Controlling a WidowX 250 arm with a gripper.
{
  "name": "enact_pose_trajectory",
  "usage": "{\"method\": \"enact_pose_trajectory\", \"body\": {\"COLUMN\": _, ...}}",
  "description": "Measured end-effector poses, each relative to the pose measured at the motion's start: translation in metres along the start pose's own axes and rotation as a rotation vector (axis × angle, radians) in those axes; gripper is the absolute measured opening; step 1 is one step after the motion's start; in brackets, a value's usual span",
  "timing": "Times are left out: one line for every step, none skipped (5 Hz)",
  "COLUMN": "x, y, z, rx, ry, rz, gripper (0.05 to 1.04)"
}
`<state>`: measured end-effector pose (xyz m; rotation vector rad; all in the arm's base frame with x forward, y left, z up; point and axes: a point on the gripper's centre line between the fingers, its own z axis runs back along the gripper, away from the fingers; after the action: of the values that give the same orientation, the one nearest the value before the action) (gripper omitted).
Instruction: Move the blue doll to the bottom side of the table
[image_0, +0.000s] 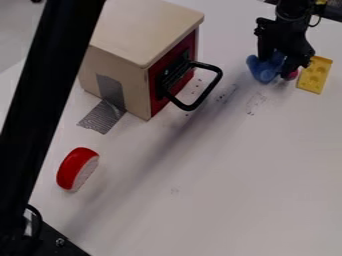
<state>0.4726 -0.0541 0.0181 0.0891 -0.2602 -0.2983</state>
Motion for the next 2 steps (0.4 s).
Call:
{"method": "enact_pose_trajectory", "body": {"x": -0.0053, "y": -0.0009, "z": -0.0013, "rx": 0.004, "ry": 0.006, "rz": -0.003, "gripper": 0.434}}
{"method": "enact_pose_trajectory", "body": {"x": -0.0098, "y": -0.0007, "z": 0.0032, "rx": -0.001, "ry": 0.009, "rz": 0.003, "gripper": 0.28}}
